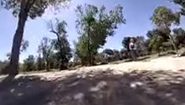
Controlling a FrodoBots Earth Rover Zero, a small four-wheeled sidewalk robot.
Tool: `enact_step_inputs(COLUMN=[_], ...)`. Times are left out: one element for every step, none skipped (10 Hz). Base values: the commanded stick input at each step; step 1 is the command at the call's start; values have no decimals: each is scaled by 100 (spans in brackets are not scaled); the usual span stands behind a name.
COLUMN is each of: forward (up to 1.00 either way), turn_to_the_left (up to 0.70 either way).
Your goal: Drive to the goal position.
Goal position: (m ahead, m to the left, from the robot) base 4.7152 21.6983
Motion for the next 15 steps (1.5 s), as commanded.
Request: enact_step_inputs(forward=[85,85,85,85,85,85,85,85,85,85,85,85,85,85,85], turn_to_the_left=[0,0,0,0,0,0,0,0,0,0,0,3,26,34,34])
